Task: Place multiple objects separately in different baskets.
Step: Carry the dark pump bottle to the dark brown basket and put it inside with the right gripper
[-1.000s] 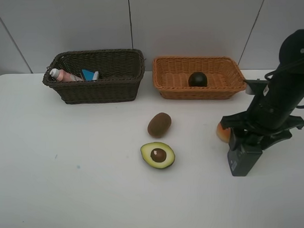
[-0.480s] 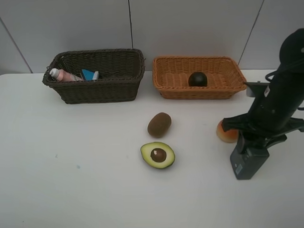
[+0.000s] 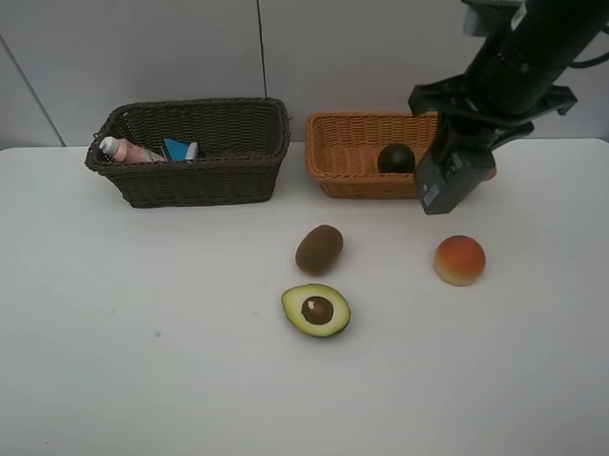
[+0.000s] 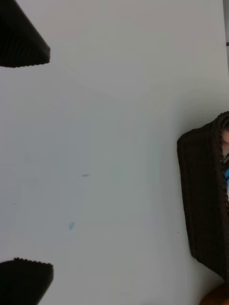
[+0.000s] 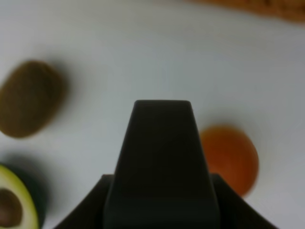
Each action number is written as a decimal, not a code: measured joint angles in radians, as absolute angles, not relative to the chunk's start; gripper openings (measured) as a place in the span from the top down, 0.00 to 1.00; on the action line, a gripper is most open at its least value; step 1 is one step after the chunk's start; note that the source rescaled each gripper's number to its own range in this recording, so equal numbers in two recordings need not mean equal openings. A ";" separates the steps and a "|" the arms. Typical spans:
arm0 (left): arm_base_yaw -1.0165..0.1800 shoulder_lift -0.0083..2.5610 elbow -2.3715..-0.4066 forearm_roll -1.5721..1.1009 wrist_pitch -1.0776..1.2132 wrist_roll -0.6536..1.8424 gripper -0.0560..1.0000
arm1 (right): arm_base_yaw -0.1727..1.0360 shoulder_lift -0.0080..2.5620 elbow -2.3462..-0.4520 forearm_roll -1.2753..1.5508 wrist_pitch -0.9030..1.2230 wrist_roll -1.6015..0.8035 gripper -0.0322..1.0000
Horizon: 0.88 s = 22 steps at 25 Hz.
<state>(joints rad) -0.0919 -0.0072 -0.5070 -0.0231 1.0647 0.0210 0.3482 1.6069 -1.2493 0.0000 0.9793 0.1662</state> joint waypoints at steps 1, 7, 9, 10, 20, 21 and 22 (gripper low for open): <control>-0.092 -0.007 -0.507 -0.023 1.065 0.021 0.00 | 0.365 1.638 -1.309 0.000 0.972 0.155 0.95; -0.092 -0.007 -0.507 -0.023 1.065 0.021 0.00 | 0.469 1.884 -1.698 0.022 0.942 0.115 0.95; -0.092 -0.007 -0.507 -0.023 1.065 0.021 0.00 | 0.487 1.994 -1.840 0.024 0.939 0.100 0.95; -0.092 -0.007 -0.507 -0.023 1.065 0.021 0.00 | 0.489 2.041 -1.919 0.024 0.938 0.097 0.95; -0.092 -0.007 -0.507 -0.023 1.065 0.021 0.00 | 0.496 2.493 -2.484 0.210 0.897 0.082 0.95; -0.092 -0.007 -0.507 -0.023 1.065 0.021 0.00 | 0.502 2.516 -2.500 0.225 0.895 0.074 0.95; -0.092 -0.007 -0.507 -0.023 1.065 0.021 0.00 | 0.506 2.535 -2.505 0.225 0.894 0.069 0.95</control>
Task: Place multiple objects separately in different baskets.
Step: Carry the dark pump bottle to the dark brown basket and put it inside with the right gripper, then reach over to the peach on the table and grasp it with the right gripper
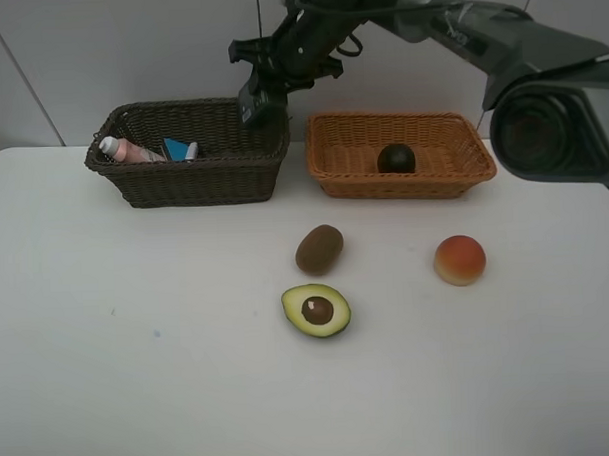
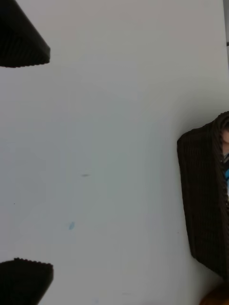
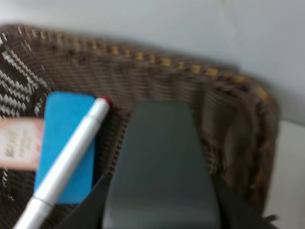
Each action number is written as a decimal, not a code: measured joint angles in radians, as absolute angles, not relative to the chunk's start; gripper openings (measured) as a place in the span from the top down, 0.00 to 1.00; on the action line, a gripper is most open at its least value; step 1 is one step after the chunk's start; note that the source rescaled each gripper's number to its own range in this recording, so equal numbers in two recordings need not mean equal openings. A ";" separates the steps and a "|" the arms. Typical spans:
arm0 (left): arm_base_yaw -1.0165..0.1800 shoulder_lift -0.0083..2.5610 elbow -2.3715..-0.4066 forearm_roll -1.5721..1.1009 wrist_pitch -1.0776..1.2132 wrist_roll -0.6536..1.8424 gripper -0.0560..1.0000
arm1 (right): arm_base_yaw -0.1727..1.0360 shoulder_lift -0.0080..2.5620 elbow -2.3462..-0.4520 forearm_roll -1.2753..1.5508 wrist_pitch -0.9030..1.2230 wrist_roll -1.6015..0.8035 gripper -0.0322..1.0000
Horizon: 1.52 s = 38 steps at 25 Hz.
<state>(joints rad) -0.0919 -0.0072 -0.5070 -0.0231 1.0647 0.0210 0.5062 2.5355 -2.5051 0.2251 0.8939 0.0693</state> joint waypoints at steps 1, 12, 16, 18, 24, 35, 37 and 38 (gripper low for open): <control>-0.092 -0.007 -0.507 -0.023 1.065 0.021 0.00 | 0.511 2.548 -2.508 0.225 0.893 0.065 0.95; -0.092 -0.007 -0.507 -0.023 1.065 0.021 0.00 | 0.530 2.578 -2.518 0.213 0.866 0.043 0.09; -0.092 -0.007 -0.507 -0.023 1.065 0.021 0.00 | 0.547 2.560 -2.518 0.216 0.933 0.043 0.00; -0.092 -0.007 -0.507 -0.023 1.065 0.021 0.00 | 0.556 2.528 -2.518 0.216 1.021 0.043 0.00; -0.092 -0.007 -0.507 -0.023 1.065 0.021 0.00 | 0.562 2.369 -2.473 0.189 1.208 0.057 0.00; -0.092 -0.007 -0.507 -0.023 1.064 0.021 0.00 | 0.515 1.984 -1.881 -0.044 1.213 0.112 0.00; -0.092 -0.007 -0.507 -0.023 1.064 0.021 0.00 | 0.512 1.911 -1.702 -0.078 1.217 0.119 0.00; -0.092 -0.007 -0.507 -0.023 1.064 0.021 0.00 | 0.509 1.882 -1.618 -0.094 1.220 0.124 0.00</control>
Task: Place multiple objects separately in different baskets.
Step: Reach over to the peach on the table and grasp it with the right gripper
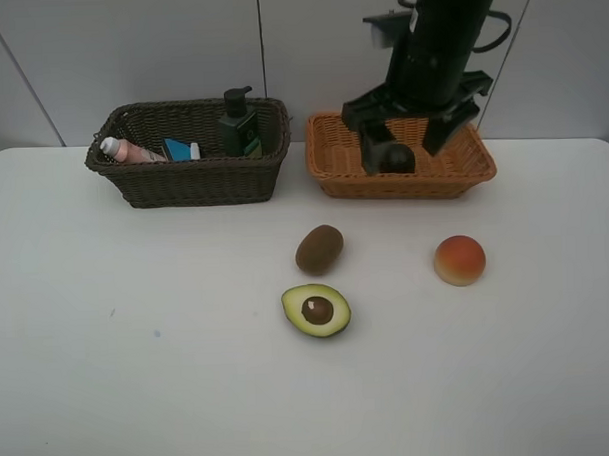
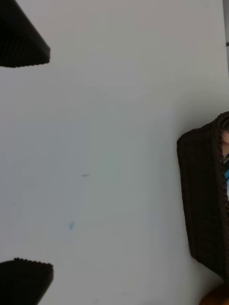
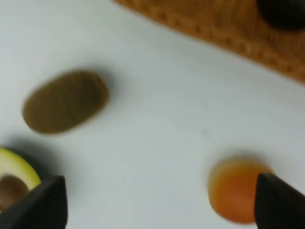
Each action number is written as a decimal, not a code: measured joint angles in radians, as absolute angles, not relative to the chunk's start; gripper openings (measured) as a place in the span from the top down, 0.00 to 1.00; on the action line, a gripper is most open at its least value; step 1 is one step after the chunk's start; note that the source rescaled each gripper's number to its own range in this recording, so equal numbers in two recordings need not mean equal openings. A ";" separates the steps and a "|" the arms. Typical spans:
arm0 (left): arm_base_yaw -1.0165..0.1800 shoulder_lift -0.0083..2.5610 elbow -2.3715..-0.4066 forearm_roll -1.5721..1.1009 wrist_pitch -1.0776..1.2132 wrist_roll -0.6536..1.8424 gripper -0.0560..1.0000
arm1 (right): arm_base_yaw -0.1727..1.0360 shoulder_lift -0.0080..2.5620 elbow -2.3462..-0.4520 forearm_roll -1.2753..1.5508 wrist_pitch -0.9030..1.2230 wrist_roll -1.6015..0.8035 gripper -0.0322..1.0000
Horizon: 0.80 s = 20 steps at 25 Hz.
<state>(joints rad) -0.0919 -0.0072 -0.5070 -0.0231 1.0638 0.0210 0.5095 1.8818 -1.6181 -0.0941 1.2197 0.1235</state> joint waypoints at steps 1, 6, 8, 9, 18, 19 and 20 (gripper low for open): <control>-0.092 -0.007 -0.507 -0.023 1.064 0.021 0.00 | 0.505 1.856 -1.554 -0.111 1.221 0.127 0.00; -0.092 -0.007 -0.507 -0.023 1.064 0.021 0.00 | 0.442 1.794 -1.290 -0.140 1.114 0.142 0.00; -0.092 -0.007 -0.507 -0.023 1.064 0.021 0.00 | 0.408 1.793 -1.234 -0.135 1.057 0.144 0.00; -0.092 -0.007 -0.507 -0.023 1.064 0.021 0.00 | 0.389 1.792 -1.210 -0.130 1.025 0.144 0.00; -0.092 -0.007 -0.507 -0.023 1.064 0.021 0.00 | 0.250 1.799 -1.133 -0.077 0.833 0.107 0.00; -0.092 -0.007 -0.507 -0.023 1.064 0.021 0.00 | 0.248 1.806 -1.133 -0.072 0.821 0.095 0.00; -0.092 -0.007 -0.507 -0.023 1.064 0.021 0.00 | 0.248 1.814 -1.132 -0.067 0.813 0.090 0.00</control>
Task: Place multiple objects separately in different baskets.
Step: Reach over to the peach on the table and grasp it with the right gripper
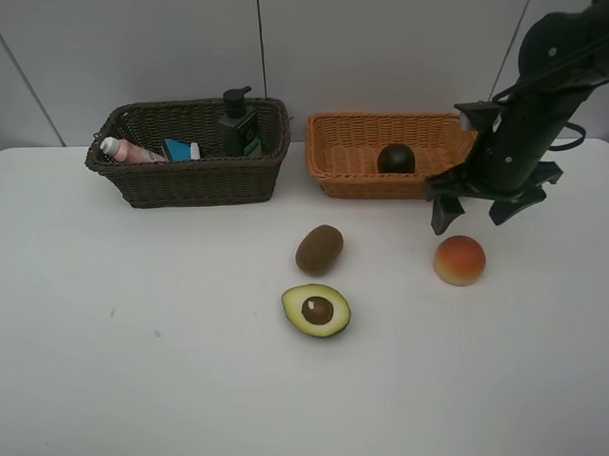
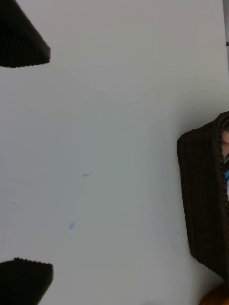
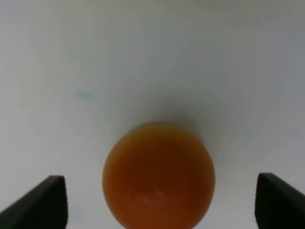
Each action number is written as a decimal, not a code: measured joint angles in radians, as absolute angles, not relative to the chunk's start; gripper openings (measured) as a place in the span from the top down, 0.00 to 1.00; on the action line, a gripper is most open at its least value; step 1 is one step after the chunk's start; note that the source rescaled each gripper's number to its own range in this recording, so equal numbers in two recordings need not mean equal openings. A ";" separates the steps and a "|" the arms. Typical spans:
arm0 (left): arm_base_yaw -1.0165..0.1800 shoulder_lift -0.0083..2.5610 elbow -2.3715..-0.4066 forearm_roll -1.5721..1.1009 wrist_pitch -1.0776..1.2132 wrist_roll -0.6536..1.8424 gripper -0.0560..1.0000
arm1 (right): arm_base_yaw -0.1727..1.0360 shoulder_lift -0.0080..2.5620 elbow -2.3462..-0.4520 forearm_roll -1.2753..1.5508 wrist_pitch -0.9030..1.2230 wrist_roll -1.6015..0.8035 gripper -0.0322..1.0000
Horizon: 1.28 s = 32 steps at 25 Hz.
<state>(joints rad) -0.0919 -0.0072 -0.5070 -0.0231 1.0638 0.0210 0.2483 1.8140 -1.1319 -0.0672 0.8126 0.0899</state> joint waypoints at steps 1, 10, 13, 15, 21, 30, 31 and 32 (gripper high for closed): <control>-0.092 -0.007 -0.507 -0.023 1.064 0.021 0.00 | 0.248 1.821 -1.131 -0.060 0.803 0.086 0.00; -0.092 -0.007 -0.507 -0.023 1.064 0.021 0.00 | 0.248 1.924 -1.127 -0.074 0.757 0.082 0.00; -0.092 -0.007 -0.507 -0.023 1.064 0.021 0.00 | 0.248 1.961 -1.127 -0.086 0.744 0.082 0.00; -0.092 -0.007 -0.507 -0.023 1.064 0.021 0.00 | 0.248 1.987 -1.127 -0.099 0.737 0.082 0.00; -0.092 -0.007 -0.507 -0.023 1.064 0.021 0.00 | 0.248 2.029 -1.128 -0.108 0.723 0.082 0.00; -0.092 -0.007 -0.507 -0.023 1.064 0.021 0.00 | 0.248 2.036 -1.136 -0.102 0.754 0.082 0.46; -0.092 -0.007 -0.507 -0.023 1.064 0.021 0.00 | 0.248 2.036 -1.136 -0.102 0.757 0.082 0.46; -0.092 -0.007 -0.507 -0.023 1.064 0.021 0.00 | 0.248 2.036 -1.136 -0.102 0.757 0.082 0.46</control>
<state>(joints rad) -0.0919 -0.0072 -0.5070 -0.0233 1.0638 0.0210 0.2481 2.0356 -1.1361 -0.1024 0.7569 0.0823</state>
